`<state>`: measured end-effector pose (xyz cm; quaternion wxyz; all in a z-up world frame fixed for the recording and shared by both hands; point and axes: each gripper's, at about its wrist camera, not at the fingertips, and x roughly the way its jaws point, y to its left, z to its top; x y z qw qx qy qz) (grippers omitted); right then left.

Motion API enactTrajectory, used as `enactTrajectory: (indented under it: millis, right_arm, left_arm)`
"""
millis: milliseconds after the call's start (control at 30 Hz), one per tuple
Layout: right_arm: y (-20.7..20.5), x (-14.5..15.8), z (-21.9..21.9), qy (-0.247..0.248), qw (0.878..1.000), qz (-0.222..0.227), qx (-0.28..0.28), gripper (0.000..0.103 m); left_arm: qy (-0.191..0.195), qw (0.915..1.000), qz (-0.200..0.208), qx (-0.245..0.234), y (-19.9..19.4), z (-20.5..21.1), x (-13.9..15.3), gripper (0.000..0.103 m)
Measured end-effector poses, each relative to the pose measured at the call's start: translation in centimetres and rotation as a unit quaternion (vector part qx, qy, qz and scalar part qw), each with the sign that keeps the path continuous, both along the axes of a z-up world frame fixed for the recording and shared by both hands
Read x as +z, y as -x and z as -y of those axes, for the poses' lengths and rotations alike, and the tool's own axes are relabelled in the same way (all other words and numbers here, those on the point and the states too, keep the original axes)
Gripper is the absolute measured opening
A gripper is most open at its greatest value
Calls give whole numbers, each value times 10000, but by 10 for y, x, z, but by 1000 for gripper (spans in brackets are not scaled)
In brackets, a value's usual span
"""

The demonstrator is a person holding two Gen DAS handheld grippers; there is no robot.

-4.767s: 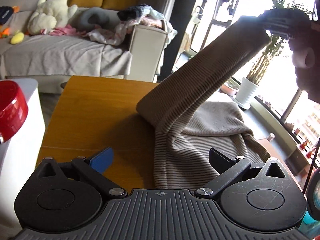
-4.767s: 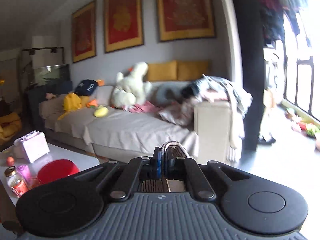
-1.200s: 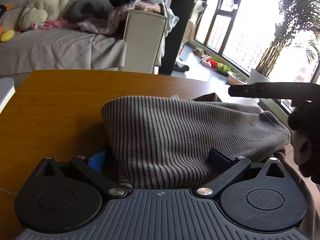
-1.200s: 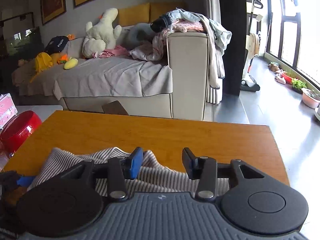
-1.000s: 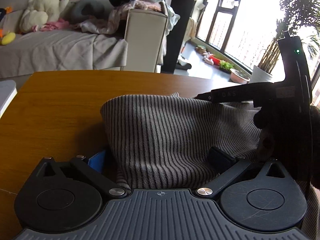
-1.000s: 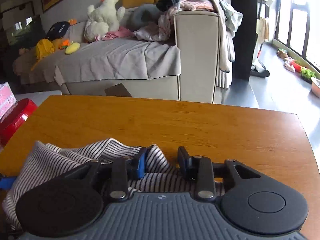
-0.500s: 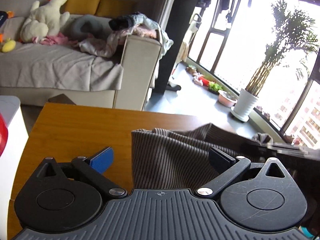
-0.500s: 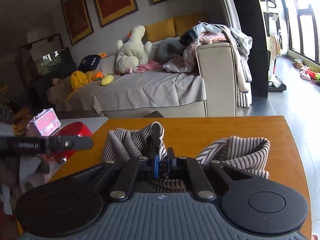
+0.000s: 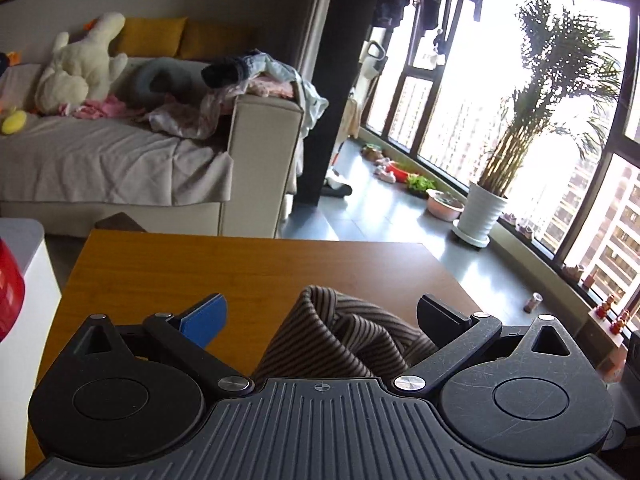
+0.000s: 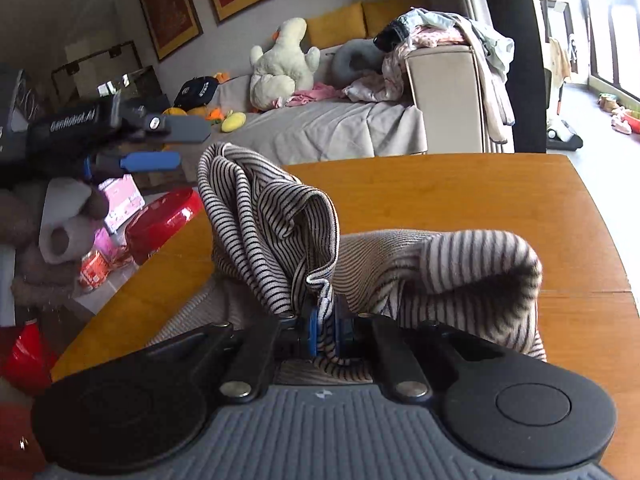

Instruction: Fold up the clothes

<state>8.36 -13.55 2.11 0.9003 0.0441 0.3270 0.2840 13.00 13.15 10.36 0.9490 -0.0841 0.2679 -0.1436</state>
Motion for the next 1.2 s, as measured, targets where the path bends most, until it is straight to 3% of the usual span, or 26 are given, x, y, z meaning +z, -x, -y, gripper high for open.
enactTrajectory:
  millis: [133,167,200,267,367,433,500,567,667,733,800,900,933,1000,1100,1200]
  right_arm:
    - [16,-11,-8,459,9988,-31,142,7]
    - [20,-9,-6,474,9987,-37,177,7]
    - [23,-7,-4,475,9986,-44,212,8]
    - [31,7,8,281,9993,68,233,9]
    - [38,36,33,-38,9988,486,-73,28]
    - [34,48,48,-96,9965,700,-448,53]
    - [20,41,59,-143,9959,450,-767,62]
    - [5,32,68,-191,9938,171,-1080,62]
    - [-15,-1,78,-553,9872,-714,-1315,65]
    - [-19,-18,79,-650,9833,-943,-1417,69]
    - [-20,-27,77,-740,9833,-969,-1350,68]
    - [-22,-25,70,-624,9897,-813,-997,48]
    - [-23,-23,67,-523,9917,-750,-909,45]
    - [-29,-23,64,-464,9927,-750,-825,34]
    - [-51,-26,63,-497,9921,-805,-828,27]
    - [-94,-16,59,-559,9926,-571,-912,21]
  left_arm:
    - [-215,9996,-141,-150,-2,9,-9,102]
    - [-314,9990,-215,-228,-2,12,-14,96]
    - [-434,9981,-308,-307,-2,14,-19,77]
    - [-773,9942,-588,-454,0,16,-34,58]
    - [-1094,9892,-838,-490,10,6,-55,68]
    - [-1239,9858,-995,-535,16,-3,-66,79]
    - [-1267,9841,-1111,-563,22,-11,-73,87]
    - [-1067,9858,-1176,-543,29,-22,-70,86]
    - [-324,9894,-1340,-462,30,-39,-58,90]
    - [101,9870,-1543,-427,25,-46,-56,94]
    - [445,9801,-1852,-564,16,-45,-62,93]
    - [858,9658,-2293,-860,-1,-38,-79,82]
    - [890,9641,-2336,-900,-7,-37,-84,78]
    - [856,9647,-2329,-881,-21,-36,-92,62]
    - [1022,9626,-2369,-829,-54,-41,-103,54]
    - [703,9747,-2015,-668,-92,-37,-88,48]
